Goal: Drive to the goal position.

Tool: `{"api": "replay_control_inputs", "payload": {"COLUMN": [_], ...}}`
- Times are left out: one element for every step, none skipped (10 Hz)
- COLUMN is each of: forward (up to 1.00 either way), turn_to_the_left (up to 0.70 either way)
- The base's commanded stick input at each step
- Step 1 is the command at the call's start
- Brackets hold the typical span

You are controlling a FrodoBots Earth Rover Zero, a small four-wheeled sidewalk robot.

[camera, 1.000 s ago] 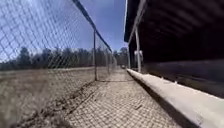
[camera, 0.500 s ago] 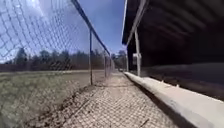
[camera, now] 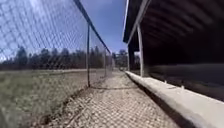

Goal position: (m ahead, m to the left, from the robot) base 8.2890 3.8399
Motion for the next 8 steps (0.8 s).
{"api": "replay_control_inputs", "payload": {"forward": [0.7,0.7,0.7,0.7,0.7,0.7,0.7,0.7], "turn_to_the_left": [0.03,0.03,0.03,0.03,0.03,-0.26,-0.25,-0.1]}}
